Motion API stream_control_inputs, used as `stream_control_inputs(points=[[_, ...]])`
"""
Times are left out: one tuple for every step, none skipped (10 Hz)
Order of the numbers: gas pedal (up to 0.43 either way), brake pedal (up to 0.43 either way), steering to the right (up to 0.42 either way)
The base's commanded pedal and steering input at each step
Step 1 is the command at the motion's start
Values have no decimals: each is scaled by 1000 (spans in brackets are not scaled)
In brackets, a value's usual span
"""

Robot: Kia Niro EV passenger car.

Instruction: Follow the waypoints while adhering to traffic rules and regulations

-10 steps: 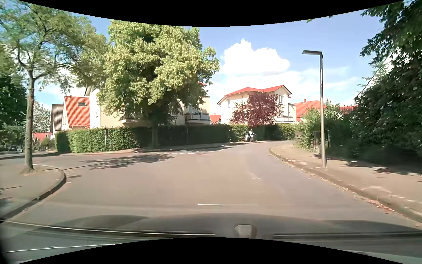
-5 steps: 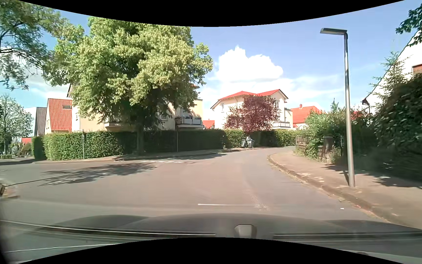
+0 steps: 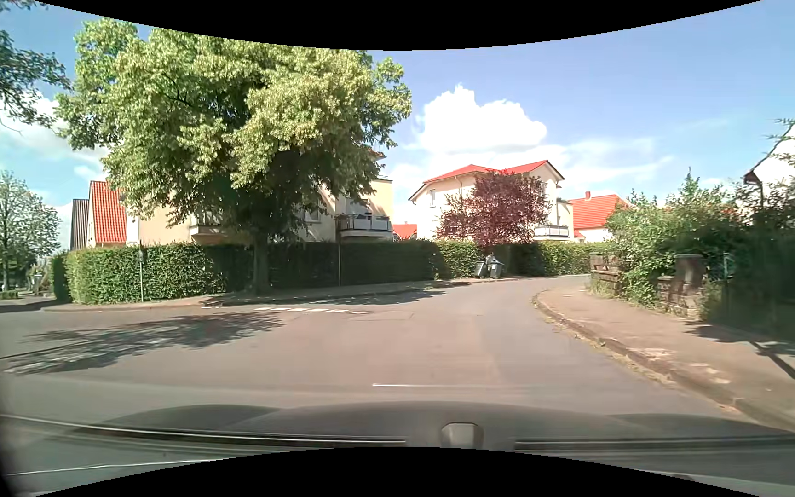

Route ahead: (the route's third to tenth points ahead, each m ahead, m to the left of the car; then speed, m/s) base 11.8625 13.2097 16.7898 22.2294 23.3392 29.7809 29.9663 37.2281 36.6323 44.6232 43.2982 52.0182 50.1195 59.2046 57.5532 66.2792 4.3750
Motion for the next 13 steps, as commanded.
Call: stream_control_inputs(points=[[79,6,-127],[79,6,-145],[79,6,-172],[79,6,-197],[79,6,-231],[79,6,-260],[79,6,-296],[79,6,-335],[79,6,-373],[87,6,-401],[98,6,-428],[110,6,-456],[138,6,-476]])
